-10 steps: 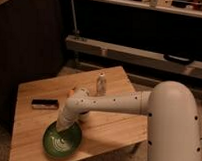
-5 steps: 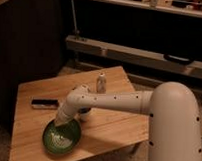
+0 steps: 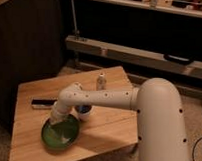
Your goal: Push the ceramic bowl across the table
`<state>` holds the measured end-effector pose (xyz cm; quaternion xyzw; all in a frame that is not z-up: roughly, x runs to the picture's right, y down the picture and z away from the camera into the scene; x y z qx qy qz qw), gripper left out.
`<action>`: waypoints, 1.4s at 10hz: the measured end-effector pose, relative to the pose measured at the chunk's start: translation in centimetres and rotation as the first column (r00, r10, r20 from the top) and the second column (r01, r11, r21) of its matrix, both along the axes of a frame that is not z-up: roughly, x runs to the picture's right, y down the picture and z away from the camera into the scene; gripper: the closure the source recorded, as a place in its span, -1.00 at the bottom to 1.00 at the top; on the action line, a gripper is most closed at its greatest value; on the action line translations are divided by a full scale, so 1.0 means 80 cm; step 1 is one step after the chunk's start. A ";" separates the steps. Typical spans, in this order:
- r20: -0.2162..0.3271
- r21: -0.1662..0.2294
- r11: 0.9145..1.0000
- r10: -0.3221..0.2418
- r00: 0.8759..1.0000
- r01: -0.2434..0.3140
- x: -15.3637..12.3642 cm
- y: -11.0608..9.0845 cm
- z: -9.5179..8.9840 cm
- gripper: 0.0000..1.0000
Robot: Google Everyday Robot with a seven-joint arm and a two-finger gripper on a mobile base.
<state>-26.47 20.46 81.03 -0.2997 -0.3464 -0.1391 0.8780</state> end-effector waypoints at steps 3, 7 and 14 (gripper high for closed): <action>0.007 0.020 1.000 0.014 1.000 -0.014 -0.011 -0.021 0.001 1.00; -0.016 0.005 1.000 -0.014 1.000 0.014 -0.021 -0.018 0.016 1.00; -0.020 0.004 1.000 -0.029 0.999 0.029 -0.061 -0.037 0.025 1.00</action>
